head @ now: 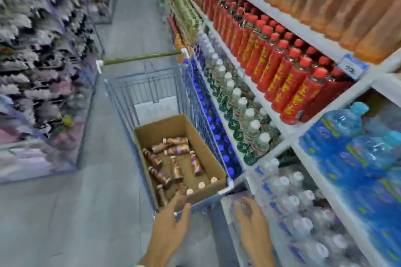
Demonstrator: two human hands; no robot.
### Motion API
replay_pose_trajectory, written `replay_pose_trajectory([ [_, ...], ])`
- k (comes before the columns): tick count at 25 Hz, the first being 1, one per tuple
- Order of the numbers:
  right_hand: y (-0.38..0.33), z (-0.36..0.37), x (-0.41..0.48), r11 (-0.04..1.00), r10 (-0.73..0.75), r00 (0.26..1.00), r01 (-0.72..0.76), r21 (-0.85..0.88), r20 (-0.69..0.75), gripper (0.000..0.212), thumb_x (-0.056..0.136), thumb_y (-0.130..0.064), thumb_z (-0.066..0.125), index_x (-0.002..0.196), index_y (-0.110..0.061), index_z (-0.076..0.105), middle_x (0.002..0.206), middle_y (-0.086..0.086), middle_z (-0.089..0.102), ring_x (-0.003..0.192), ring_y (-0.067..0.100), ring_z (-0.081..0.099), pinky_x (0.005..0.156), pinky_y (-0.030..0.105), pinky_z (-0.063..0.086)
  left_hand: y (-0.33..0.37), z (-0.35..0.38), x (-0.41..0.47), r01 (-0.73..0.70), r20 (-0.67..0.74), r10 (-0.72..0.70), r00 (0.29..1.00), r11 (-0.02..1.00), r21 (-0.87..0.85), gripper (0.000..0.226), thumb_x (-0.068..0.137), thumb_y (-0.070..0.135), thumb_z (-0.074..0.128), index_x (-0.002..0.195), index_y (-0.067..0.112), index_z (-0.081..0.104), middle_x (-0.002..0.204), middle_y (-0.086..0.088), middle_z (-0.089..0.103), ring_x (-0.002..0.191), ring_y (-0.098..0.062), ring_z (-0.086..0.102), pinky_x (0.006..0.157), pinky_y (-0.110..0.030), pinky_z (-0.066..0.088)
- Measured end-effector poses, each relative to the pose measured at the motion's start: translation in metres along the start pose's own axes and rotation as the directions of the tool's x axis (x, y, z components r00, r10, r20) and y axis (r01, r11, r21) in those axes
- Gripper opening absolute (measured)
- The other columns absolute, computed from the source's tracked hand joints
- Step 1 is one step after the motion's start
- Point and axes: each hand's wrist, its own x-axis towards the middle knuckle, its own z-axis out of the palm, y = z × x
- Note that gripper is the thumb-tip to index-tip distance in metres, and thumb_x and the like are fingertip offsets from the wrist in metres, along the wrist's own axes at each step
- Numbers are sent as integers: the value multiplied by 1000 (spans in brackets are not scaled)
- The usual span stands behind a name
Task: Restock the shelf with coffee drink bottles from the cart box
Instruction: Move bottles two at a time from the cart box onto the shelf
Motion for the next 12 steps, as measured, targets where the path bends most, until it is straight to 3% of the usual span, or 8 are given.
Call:
replay_pose_trajectory([
  [2,-4,25,12,998,22,998,-19,-64,51,33,98,-26,66,126,-9,64,124,14,67,116,32,61,98,37,45,-24,-14,5,86,-37,-86,996,996,-6,24,95,27,70,112,43,70,100,17,77,92,11,68,81,-21,56],
  [4,-9,42,24,996,50,991,-40,-79,125,37,99,-30,64,130,-10,63,128,10,66,122,30,59,102,38,45,-39,-23,12,168,-63,-168,984,986,-11,23,95,29,70,98,52,65,95,19,75,92,7,68,81,-28,58],
  [8,-10,71,51,987,100,967,-67,-146,235,39,101,-40,59,134,-19,59,132,-1,62,124,18,56,104,34,44,-54,-27,38,303,-74,-303,950,953,-11,10,98,31,64,105,39,66,102,12,74,101,-10,68,89,-35,56],
  [12,-7,95,88,980,149,939,-97,-176,311,37,100,-43,59,132,-25,58,131,-8,60,122,12,55,106,34,44,-60,-14,100,427,-106,-433,895,901,-74,6,100,30,62,101,35,65,94,18,70,96,-8,67,73,-7,46],
])
